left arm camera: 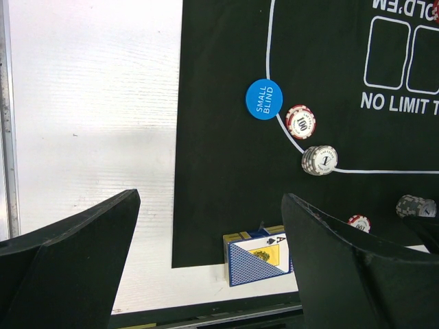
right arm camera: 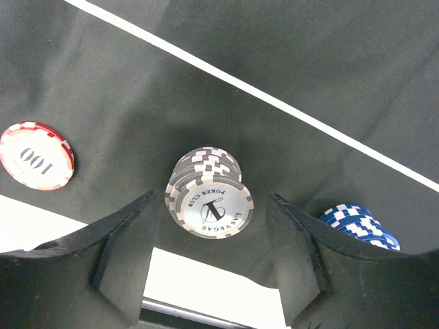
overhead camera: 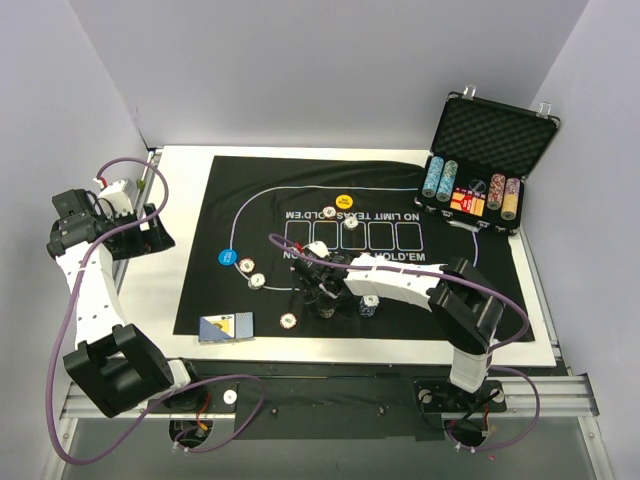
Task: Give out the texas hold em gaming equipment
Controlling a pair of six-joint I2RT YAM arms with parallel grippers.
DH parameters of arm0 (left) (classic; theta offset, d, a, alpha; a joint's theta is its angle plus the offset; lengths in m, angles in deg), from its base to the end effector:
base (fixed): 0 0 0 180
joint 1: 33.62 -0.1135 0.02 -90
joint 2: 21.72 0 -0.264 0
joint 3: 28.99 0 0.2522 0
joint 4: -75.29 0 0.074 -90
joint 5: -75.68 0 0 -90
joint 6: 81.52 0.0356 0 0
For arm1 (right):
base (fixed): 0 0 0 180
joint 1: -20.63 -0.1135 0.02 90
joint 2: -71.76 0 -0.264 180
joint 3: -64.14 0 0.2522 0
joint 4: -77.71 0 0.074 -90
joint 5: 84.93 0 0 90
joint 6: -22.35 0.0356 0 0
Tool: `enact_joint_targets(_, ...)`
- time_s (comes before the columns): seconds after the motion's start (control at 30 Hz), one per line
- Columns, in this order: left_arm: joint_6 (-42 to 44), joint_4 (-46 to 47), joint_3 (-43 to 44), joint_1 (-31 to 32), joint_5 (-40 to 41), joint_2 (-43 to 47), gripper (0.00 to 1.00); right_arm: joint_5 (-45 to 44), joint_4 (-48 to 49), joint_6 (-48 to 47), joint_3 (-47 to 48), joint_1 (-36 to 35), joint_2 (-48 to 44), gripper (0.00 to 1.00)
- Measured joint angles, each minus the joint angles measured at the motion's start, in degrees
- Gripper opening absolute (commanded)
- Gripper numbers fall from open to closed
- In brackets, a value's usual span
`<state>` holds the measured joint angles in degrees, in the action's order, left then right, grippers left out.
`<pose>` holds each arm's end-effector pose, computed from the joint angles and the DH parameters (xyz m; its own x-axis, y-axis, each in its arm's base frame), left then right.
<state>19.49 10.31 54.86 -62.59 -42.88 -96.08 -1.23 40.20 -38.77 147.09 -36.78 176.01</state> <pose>0.2333 0.1097 0.3226 -0.7436 -0.2200 -0.6314 -0.0473 0.9593 -0.2785 0.2061 0.3152 0.1842 -0.7932 -0.3494 -0.4988 -0.4840 0.8588 0.1679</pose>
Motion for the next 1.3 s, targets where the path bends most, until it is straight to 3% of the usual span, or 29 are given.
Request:
enact_joint_targets(0.8, 0.0, 0.0, 0.0, 0.0, 0.1, 0.0, 0.96, 2.1, 0.4, 0.1, -0.2, 1.4, -0.3, 0.33)
enact_joint_targets(1.13, 0.0, 0.0, 0.0, -0.7, 0.1, 0.0, 0.96, 3.4, -0.9, -0.4, 1.6, 7.1, -6.4, 0.31)
enact_joint_targets(1.3, 0.2, 0.0, 0.0, -0.8, 0.1, 0.0, 0.96, 2.6, -1.4, -1.0, 2.9, 13.5, -8.9, 0.31)
